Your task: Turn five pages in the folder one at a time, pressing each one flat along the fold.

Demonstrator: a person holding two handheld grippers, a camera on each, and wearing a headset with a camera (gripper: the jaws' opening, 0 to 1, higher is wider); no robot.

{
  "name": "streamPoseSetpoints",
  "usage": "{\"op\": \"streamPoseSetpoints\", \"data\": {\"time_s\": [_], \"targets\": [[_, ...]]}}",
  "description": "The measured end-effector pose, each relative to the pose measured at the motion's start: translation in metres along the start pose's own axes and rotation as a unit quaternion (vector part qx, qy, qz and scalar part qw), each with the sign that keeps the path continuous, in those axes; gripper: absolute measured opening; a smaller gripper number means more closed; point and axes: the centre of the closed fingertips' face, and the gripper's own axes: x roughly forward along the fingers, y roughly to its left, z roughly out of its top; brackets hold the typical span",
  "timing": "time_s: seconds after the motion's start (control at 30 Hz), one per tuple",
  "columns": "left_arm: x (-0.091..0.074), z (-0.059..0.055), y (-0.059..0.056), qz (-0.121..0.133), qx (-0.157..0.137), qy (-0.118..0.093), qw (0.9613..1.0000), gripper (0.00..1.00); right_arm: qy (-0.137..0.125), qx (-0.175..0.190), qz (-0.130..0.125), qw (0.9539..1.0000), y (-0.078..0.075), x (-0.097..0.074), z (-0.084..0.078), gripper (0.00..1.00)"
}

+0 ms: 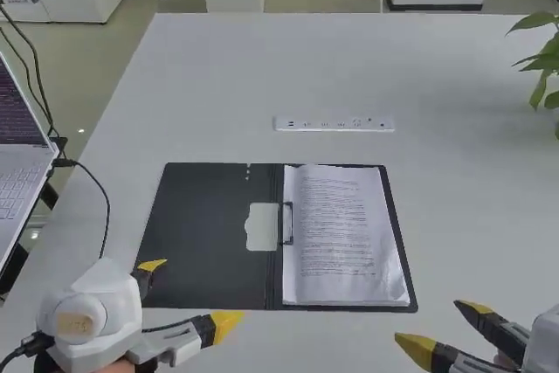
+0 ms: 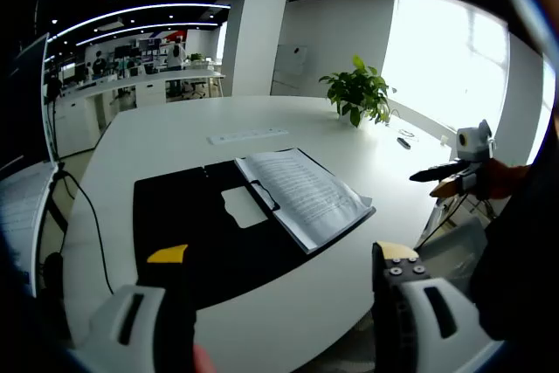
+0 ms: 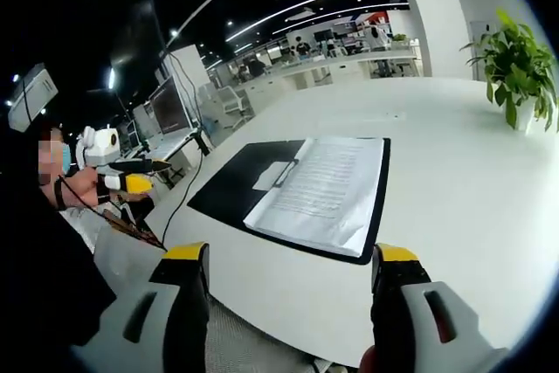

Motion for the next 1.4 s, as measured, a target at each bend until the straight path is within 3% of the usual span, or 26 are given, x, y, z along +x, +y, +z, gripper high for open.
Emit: {"op": "streamPoseSetpoints", "data": {"time_s": [1.4], "targets": [[-0.0031, -0.002, 0.0051, 0.006, -0.014, -0.003, 0.9999, 0.84, -0.002, 0.005, -0.004, 1.0, -0.001, -0.001, -0.0008, 0.76]]}}
